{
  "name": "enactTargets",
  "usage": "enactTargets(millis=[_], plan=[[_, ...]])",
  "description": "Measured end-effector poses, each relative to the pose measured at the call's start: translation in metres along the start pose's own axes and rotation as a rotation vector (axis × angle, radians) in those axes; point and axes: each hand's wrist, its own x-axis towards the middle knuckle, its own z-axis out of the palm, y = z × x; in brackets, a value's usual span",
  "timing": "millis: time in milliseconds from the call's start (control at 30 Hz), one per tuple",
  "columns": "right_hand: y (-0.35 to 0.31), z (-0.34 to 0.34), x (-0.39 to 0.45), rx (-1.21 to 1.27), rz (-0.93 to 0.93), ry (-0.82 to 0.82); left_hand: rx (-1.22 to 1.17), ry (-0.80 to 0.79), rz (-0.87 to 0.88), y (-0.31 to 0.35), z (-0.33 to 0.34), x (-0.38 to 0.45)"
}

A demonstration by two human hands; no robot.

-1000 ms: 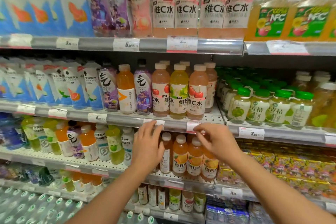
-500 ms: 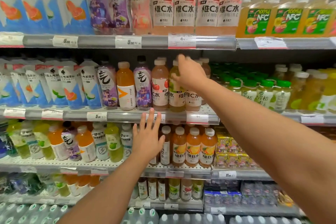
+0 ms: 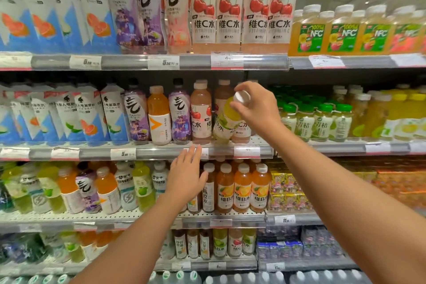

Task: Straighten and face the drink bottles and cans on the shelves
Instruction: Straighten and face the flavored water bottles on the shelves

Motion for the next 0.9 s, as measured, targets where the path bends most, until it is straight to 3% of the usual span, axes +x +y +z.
enactTargets(millis=[133, 233, 433, 567, 767, 833, 900], plan=[[0.003, -0.026, -0.040, 0.056, -0.057, 0.014, -0.375, 0.119, 0.017, 0.026, -0.023, -0.037], [0.010, -0.032, -0.084, 0.118, -0.001, -0.110, -0.609, 0.162, -0.014, 0.050, -0.031, -0.069], [0.031, 0.002, -0.191, 0.303, 0.193, -0.502, -1.043, -0.116, -0.150, 0.079, -0.001, -0.136], [0.044, 0.026, -0.249, 0.434, 0.308, -0.618, -1.036, -0.218, -0.255, 0.088, 0.041, -0.172], [0.058, 0.063, -0.308, 0.635, 0.475, -0.721, -0.963, -0.248, -0.417, 0.085, 0.079, -0.198], [0.069, 0.080, -0.323, 0.832, 0.629, -0.651, -0.960, -0.232, -0.526, 0.080, 0.091, -0.207], [0.093, 0.102, -0.337, 0.828, 0.810, -0.548, -0.926, -0.224, -0.603, 0.073, 0.101, -0.217]])
